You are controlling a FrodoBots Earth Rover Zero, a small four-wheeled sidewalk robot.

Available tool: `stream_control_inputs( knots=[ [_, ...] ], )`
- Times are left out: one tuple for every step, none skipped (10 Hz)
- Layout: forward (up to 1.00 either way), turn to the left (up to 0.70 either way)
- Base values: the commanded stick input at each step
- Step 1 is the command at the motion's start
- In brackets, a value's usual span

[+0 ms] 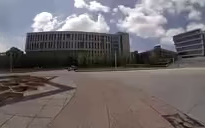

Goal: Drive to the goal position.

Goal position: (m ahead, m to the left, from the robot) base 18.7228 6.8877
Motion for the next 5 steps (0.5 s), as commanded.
stream_control_inputs(
  knots=[
    [0.7,0.02],
    [0.7,0.01],
    [0.7,0.0],
    [0.7,0.0],
    [0.7,0.0]
  ],
)
